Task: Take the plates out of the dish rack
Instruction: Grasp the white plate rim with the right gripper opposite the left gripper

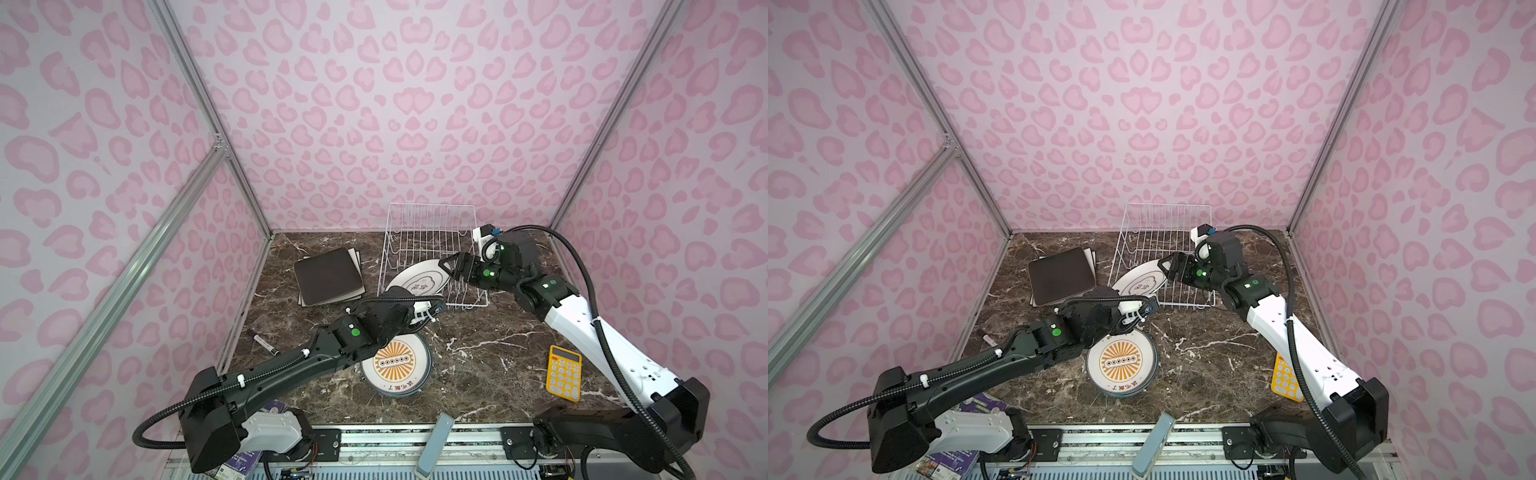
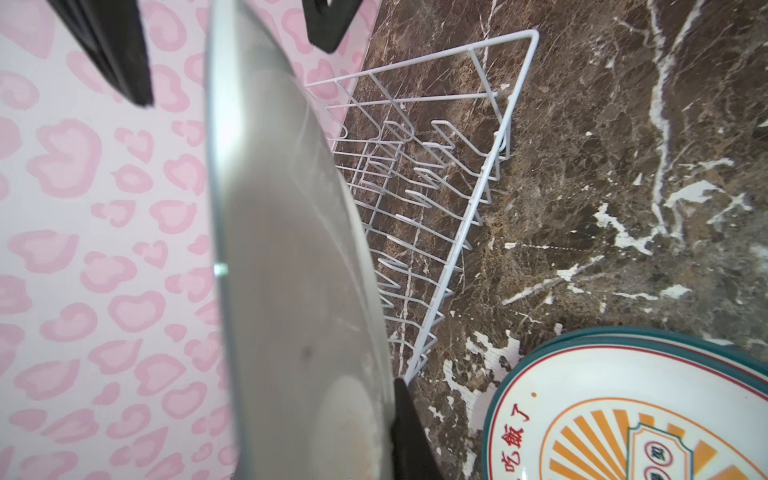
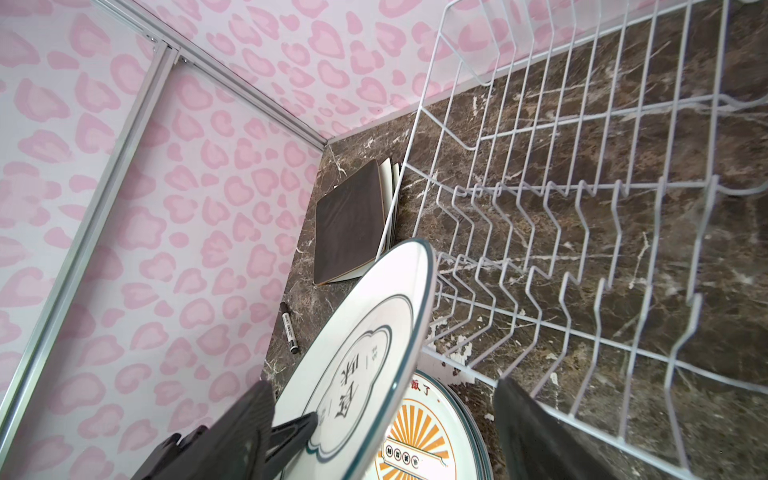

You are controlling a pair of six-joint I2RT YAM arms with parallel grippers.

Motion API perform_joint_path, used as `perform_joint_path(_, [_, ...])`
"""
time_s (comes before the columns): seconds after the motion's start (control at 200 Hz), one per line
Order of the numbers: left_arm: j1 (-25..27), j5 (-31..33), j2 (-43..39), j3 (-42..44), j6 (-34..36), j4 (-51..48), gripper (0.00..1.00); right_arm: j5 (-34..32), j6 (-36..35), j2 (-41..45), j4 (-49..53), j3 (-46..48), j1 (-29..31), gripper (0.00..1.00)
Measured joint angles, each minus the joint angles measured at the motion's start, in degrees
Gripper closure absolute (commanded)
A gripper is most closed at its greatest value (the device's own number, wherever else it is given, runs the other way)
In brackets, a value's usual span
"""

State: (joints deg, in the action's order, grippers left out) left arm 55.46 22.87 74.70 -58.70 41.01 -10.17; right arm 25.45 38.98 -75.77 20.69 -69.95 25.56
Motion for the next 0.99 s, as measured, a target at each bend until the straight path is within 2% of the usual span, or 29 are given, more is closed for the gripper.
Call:
perform_joint_path(0.15, [1.3,3.8,1.5,0.4,3.2,3.3,0.97,0.5,1.0,-2.2,0.1,0.0,0.7,0.43])
perform_joint_path(0.385, [2.3,7.5,3.7,1.0,6.1,5.2,0.97,2.9,3.0,-4.9,-1.6,0.8,1.4,0.59])
perform_joint_path(0.665, [2.9,12.0,5.6,0.9,9.1,6.0,0.95,1.7,8.9,-5.7,-2.4,2.1,1.3,0.82])
perform_joint_path(0.895, [3.1,12.7,6.8,0.9,11.7,6.1,0.92,0.0,17.4,-5.8,-2.9,3.5,1.2,0.95])
perform_joint_path(0.995, [3.1,13.1,7.1,0.9,11.7,7.3,0.90,-0.4,17.9,-5.7,-3.7,3.6,1.2,1.00])
